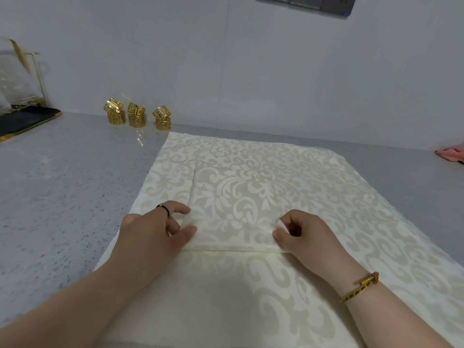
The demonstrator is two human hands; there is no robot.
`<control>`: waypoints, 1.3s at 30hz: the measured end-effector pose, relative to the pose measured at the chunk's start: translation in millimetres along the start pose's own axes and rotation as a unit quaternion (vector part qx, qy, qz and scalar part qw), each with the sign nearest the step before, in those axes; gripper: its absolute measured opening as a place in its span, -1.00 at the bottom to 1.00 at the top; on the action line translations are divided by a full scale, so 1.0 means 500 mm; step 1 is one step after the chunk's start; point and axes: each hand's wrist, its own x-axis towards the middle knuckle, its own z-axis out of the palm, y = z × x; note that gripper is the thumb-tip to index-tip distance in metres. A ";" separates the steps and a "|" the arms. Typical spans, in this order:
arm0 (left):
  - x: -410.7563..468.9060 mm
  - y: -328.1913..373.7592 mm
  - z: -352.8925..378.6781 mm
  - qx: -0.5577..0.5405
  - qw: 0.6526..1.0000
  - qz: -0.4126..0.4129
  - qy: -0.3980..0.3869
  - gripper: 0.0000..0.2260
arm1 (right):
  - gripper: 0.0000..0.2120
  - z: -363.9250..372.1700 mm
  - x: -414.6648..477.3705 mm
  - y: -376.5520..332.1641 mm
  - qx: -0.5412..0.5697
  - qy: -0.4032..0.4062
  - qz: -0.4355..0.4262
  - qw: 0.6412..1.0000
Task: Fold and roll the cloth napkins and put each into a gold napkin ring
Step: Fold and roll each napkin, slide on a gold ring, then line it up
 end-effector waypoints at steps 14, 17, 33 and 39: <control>0.000 -0.002 0.008 0.361 0.862 0.350 0.067 -0.84 | -0.90 0.014 -0.007 -0.011 -0.306 0.115 -0.259 0.909; -0.001 -0.009 -0.001 0.403 0.859 0.315 0.038 -0.78 | -0.74 0.015 -0.006 -0.007 -0.361 0.099 -0.254 0.892; 0.084 0.030 -0.066 0.219 0.934 0.132 -0.249 -0.85 | -0.73 -0.067 0.037 -0.036 -0.315 -0.176 -0.154 0.920; 0.129 0.003 -0.060 -0.005 0.960 0.002 -0.281 -0.75 | -0.77 -0.067 0.075 0.000 -0.093 -0.193 -0.054 0.975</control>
